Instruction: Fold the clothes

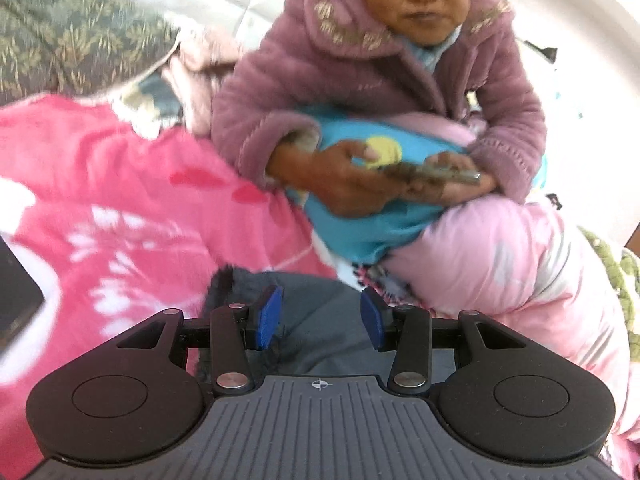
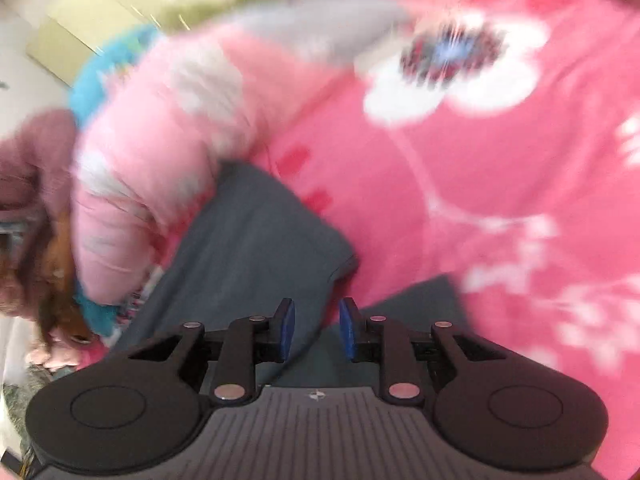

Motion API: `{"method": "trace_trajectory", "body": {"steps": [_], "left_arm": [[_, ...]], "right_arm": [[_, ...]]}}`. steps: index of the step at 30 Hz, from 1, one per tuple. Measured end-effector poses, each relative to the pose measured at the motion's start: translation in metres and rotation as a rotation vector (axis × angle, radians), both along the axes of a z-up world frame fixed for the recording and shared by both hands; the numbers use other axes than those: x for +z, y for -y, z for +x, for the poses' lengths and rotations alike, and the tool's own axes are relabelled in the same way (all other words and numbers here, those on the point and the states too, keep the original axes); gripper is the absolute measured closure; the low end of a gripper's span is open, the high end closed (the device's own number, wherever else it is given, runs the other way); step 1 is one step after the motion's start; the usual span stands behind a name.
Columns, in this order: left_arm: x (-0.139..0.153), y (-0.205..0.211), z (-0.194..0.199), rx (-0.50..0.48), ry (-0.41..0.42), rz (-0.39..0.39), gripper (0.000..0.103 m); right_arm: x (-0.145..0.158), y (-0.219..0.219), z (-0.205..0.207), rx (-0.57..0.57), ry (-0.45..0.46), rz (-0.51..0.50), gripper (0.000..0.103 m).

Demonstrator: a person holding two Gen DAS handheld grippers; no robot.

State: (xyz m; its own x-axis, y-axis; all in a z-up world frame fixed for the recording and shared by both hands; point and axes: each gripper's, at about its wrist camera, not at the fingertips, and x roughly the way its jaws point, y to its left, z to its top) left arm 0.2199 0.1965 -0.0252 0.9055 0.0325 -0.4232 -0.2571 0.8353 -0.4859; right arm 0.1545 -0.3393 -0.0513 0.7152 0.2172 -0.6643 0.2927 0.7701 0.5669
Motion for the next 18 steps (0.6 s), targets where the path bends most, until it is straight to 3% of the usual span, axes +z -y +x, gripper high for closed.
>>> {"method": "trace_trajectory", "body": {"steps": [4,7,12,18], "left_arm": [[0.009,0.004,-0.028,-0.085,0.017,0.033,0.059],[0.013,0.013,-0.072,-0.182,-0.004,0.052,0.059],[0.012,0.044,-0.164,-0.298,-0.057,0.156,0.055],[-0.013,0.075,-0.209,-0.285,-0.180,0.289,0.055]], "right_arm": [[0.032,-0.008,-0.088,0.060,0.137,-0.098,0.076],[0.030,-0.030,-0.129,0.144,0.127,-0.136,0.076],[0.014,-0.092,-0.153,0.402,0.176,-0.213,0.076],[-0.007,-0.172,-0.167,0.657,0.301,-0.293,0.076]]}}
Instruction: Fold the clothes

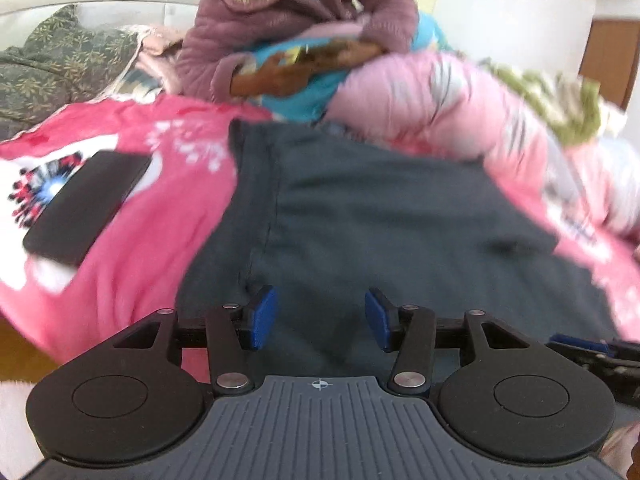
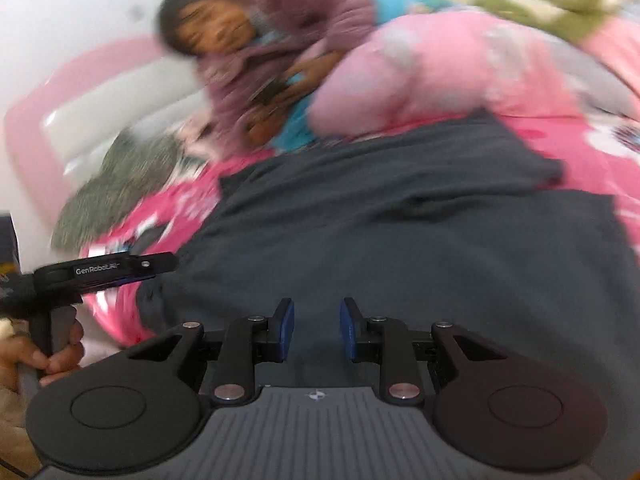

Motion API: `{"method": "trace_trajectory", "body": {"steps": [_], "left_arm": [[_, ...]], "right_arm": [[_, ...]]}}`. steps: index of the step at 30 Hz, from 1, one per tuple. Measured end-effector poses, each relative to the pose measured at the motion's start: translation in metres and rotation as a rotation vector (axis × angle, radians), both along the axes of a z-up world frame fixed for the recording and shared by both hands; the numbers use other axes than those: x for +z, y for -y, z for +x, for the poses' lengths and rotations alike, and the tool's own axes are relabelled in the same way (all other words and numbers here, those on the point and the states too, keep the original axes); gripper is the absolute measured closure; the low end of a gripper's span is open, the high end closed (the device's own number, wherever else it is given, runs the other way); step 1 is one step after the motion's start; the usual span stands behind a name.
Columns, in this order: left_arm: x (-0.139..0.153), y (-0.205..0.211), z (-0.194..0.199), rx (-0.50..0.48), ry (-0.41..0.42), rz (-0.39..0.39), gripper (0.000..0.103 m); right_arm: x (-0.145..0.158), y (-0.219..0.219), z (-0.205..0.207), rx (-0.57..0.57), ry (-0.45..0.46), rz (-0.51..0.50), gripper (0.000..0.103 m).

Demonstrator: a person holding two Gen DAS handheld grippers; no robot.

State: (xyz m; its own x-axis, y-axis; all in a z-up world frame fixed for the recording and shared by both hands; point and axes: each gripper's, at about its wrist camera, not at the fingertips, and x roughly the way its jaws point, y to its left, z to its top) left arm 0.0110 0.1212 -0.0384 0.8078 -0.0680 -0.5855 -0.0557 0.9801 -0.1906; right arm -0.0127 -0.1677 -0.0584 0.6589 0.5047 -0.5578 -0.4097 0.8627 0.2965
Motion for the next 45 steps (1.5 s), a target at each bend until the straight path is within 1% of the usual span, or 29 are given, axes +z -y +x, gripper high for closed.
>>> {"method": "trace_trajectory", "body": {"steps": [3,5,7,9,11,14,16,17,18,21,23,25,28,31,35,36,39,42,45], "left_arm": [[-0.010,0.011,-0.004,0.015,-0.020,0.091,0.055],[-0.015,0.014,-0.004,0.025,-0.036,0.112,0.054],[-0.018,0.015,-0.006,0.033,-0.049,0.117,0.054],[-0.018,0.016,-0.008,0.034,-0.059,0.130,0.053],[-0.018,0.018,-0.009,0.036,-0.069,0.132,0.051],[-0.018,0.019,-0.011,0.042,-0.080,0.131,0.050],[-0.018,0.021,-0.012,0.047,-0.085,0.133,0.049],[-0.018,0.021,-0.011,0.046,-0.087,0.135,0.049],[-0.018,0.021,-0.011,0.046,-0.090,0.136,0.048],[-0.018,0.022,-0.011,0.045,-0.092,0.141,0.048],[-0.018,0.022,-0.011,0.045,-0.094,0.144,0.048],[-0.017,0.022,-0.011,0.046,-0.096,0.148,0.047],[-0.017,0.024,-0.010,0.049,-0.099,0.151,0.047],[-0.017,0.025,-0.010,0.054,-0.101,0.156,0.047],[-0.017,0.028,-0.011,0.057,-0.106,0.171,0.046],[-0.017,0.030,-0.011,0.057,-0.106,0.178,0.046],[-0.018,0.032,-0.011,0.060,-0.110,0.193,0.045],[-0.018,0.033,-0.012,0.063,-0.112,0.201,0.045],[-0.018,0.035,-0.012,0.066,-0.114,0.209,0.044]], "right_arm": [[-0.015,-0.027,-0.020,0.055,0.026,-0.129,0.076],[-0.021,-0.036,-0.042,0.096,0.041,-0.179,0.076],[-0.023,-0.040,-0.063,0.152,0.046,-0.198,0.076],[-0.019,-0.040,-0.076,0.159,0.071,-0.195,0.077],[-0.011,-0.039,-0.076,0.111,0.122,-0.182,0.077],[-0.004,-0.036,-0.063,0.059,0.138,-0.097,0.076],[-0.011,-0.041,-0.056,0.063,0.131,-0.085,0.076],[-0.017,-0.046,-0.056,0.078,0.115,-0.099,0.076],[-0.024,-0.050,-0.057,0.097,0.085,-0.109,0.076],[-0.036,-0.054,-0.065,0.171,0.011,-0.062,0.077],[-0.030,-0.050,-0.070,0.155,0.039,-0.050,0.077],[-0.019,-0.038,-0.070,0.098,0.078,-0.023,0.077],[-0.006,-0.012,-0.065,-0.001,0.107,0.039,0.077],[-0.008,0.010,-0.060,-0.068,0.086,0.058,0.076],[-0.033,0.015,-0.060,-0.086,-0.014,0.006,0.077],[-0.036,0.014,-0.063,-0.075,-0.014,0.008,0.077],[-0.032,0.018,-0.073,-0.042,-0.008,0.028,0.076],[-0.019,0.030,-0.074,-0.084,0.045,0.047,0.076],[-0.012,0.050,-0.066,-0.171,0.067,0.078,0.076]]}}
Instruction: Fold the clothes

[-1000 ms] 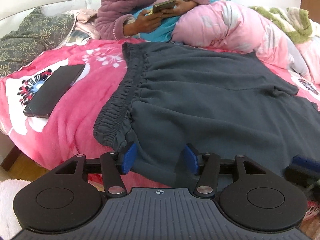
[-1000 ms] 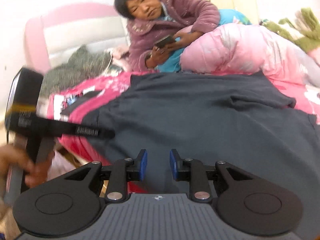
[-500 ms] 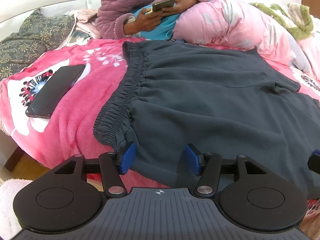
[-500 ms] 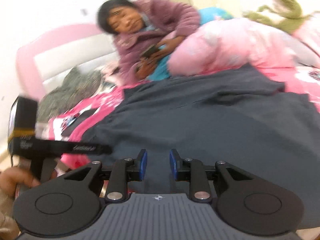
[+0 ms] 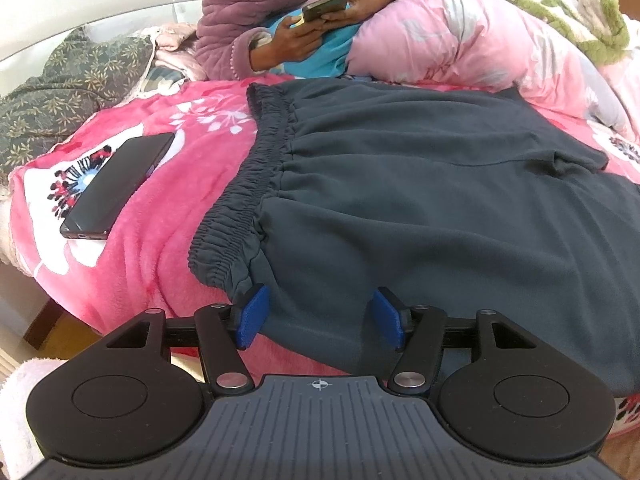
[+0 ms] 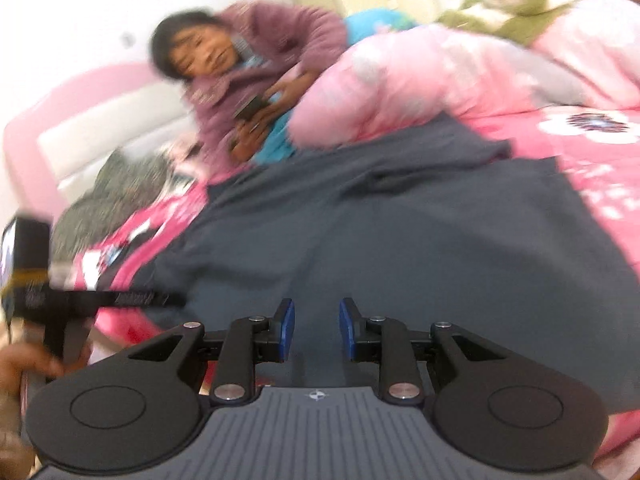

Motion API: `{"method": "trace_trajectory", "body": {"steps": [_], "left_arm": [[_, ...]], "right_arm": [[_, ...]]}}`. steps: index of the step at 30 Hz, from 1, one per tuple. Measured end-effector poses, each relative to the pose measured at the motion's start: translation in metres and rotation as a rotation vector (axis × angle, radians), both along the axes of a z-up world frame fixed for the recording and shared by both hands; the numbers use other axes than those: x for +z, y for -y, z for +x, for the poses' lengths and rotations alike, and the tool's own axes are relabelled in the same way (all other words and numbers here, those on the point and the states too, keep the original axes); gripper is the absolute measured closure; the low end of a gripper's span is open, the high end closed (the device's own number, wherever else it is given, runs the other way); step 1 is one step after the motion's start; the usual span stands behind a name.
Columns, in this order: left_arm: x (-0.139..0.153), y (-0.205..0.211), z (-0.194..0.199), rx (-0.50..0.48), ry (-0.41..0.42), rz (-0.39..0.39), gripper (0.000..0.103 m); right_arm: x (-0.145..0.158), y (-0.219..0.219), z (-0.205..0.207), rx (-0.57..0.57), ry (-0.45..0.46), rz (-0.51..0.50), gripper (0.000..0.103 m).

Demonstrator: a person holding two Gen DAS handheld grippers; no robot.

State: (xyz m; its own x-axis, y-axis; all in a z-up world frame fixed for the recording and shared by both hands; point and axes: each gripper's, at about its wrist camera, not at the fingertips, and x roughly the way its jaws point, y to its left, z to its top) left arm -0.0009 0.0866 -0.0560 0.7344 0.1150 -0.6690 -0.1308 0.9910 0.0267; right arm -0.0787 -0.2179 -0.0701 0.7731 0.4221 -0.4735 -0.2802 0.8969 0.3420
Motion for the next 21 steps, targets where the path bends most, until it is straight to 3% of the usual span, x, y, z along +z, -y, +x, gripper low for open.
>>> {"method": "trace_trajectory", "body": {"steps": [7,9,14,18,21], "left_arm": [[-0.001,0.003,-0.001,-0.002,0.001,0.017,0.044],[0.000,0.002,-0.003,-0.006,0.006,0.009,0.044],[0.010,-0.001,-0.014,-0.042,0.070,-0.026,0.044],[0.024,0.009,-0.016,-0.108,0.123,-0.040,0.043],[0.029,0.029,-0.011,-0.190,0.141,-0.056,0.043]], "right_arm": [[-0.008,0.060,0.008,-0.275,-0.089,-0.012,0.076],[-0.009,0.083,0.004,-0.354,-0.103,0.033,0.077],[0.001,0.121,-0.003,-0.532,-0.101,0.041,0.076],[0.011,0.129,-0.010,-0.539,-0.051,0.044,0.076],[0.014,0.117,0.002,-0.438,-0.032,0.024,0.076]]}}
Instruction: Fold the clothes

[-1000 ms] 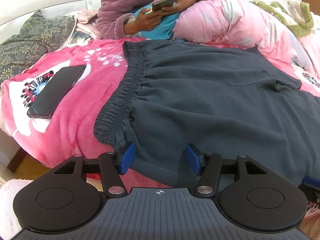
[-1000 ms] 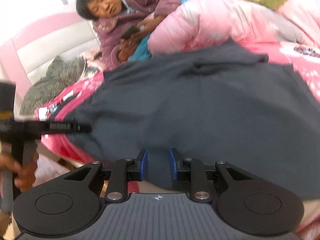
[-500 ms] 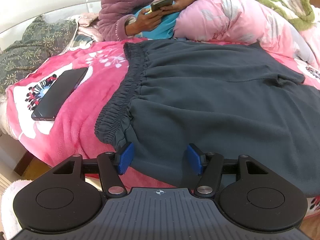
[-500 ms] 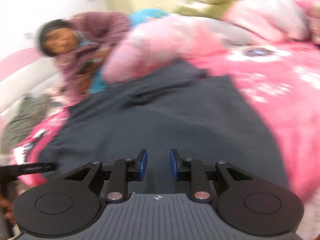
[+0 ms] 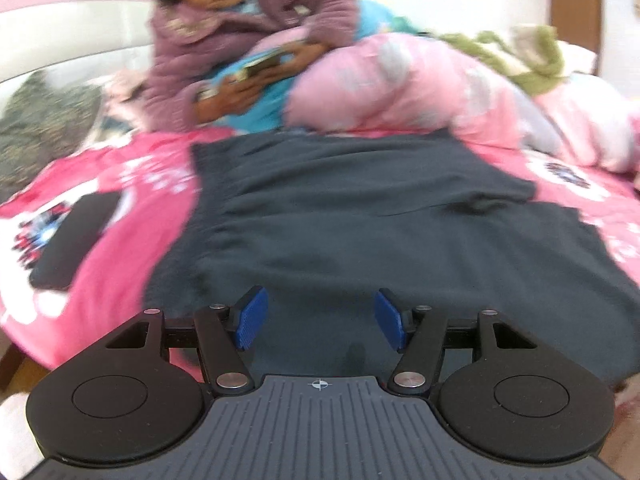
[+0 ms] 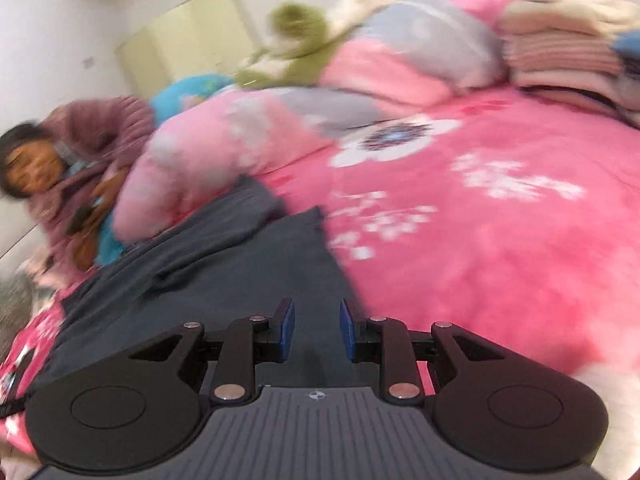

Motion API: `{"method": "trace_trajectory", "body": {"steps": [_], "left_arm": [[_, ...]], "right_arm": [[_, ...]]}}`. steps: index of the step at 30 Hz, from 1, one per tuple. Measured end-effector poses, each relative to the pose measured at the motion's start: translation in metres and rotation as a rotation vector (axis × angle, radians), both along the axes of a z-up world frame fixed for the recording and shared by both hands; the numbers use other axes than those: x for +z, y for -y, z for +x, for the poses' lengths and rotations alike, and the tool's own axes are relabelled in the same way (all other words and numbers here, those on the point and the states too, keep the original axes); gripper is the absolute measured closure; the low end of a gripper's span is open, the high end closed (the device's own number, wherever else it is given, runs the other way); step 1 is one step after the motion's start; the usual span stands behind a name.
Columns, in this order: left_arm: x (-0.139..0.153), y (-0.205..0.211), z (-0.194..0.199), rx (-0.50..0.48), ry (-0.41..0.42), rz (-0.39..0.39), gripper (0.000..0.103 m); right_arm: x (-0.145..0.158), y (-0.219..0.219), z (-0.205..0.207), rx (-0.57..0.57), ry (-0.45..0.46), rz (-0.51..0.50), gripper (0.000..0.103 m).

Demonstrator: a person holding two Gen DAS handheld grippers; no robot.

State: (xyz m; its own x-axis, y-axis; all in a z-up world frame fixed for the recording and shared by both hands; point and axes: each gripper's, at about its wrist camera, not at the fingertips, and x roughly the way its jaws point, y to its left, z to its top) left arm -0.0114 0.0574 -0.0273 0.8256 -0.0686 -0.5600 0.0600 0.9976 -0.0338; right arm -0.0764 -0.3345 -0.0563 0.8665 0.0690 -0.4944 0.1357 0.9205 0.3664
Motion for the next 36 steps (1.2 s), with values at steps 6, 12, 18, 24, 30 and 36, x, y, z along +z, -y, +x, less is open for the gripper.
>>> {"method": "trace_trajectory", "body": {"steps": [6,12,18,24,30,36], "left_arm": [[-0.017,0.030,0.011,-0.084,-0.040,0.035,0.043],[-0.030,0.031,0.020,-0.097,-0.070,0.060,0.042],[-0.032,0.034,0.022,-0.095,-0.073,0.071,0.040],[-0.031,0.035,0.025,-0.092,-0.074,0.088,0.039],[-0.030,0.034,0.028,-0.085,-0.079,0.096,0.039],[-0.031,0.035,0.027,-0.085,-0.079,0.102,0.039]], "right_arm": [[0.019,-0.014,0.051,0.124,0.043,-0.147,0.063],[0.013,0.019,0.127,0.162,-0.060,-0.175,0.058],[-0.013,0.028,0.193,0.294,-0.117,-0.174,0.058],[-0.030,0.031,0.211,0.327,-0.094,-0.160,0.101],[-0.020,0.028,0.205,0.300,-0.007,-0.211,0.101],[-0.027,0.023,0.214,0.286,-0.042,-0.259,0.101]]}}
